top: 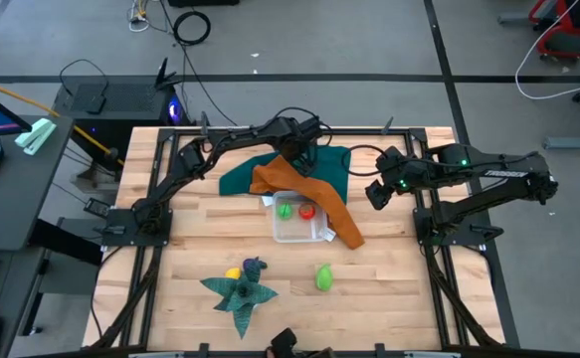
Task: Pick and placing Produce into tupperware
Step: Put the green bell pepper into the transparent bin
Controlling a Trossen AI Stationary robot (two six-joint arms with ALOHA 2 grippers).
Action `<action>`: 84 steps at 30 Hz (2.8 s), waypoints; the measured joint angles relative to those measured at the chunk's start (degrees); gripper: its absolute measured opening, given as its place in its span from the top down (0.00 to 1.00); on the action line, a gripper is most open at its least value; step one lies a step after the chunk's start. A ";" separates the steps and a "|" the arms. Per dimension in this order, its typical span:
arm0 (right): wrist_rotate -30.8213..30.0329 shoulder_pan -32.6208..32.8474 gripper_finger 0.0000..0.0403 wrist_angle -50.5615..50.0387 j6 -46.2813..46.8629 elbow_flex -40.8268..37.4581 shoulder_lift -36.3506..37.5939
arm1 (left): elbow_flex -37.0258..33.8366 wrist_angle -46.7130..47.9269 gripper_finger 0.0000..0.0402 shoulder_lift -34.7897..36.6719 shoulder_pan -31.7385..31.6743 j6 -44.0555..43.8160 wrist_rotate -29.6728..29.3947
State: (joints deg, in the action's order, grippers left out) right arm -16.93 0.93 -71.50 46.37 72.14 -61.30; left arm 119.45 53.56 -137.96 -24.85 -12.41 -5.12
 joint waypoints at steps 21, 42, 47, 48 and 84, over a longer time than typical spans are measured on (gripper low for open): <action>0.07 0.00 0.32 0.02 -0.02 0.00 0.00 | 0.01 -2.85 0.01 -0.58 -0.08 1.06 1.11; 0.07 0.00 0.32 0.02 0.04 0.00 0.00 | 0.03 -3.21 0.02 -1.04 -0.20 1.69 1.27; 0.07 0.00 0.32 0.02 0.04 0.00 0.00 | 0.03 -3.16 0.02 -1.04 -0.21 1.69 1.31; 0.07 0.00 0.32 0.04 0.04 0.00 0.00 | 0.03 -3.14 0.02 -1.04 -0.21 1.69 1.31; -0.20 0.02 0.32 0.02 0.30 0.00 0.00 | 0.03 -3.01 0.28 -1.04 -1.35 1.67 1.31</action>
State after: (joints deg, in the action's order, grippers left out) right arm -17.12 0.95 -71.48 46.67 72.14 -61.30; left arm 119.48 50.54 -139.00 -26.20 -10.74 -3.81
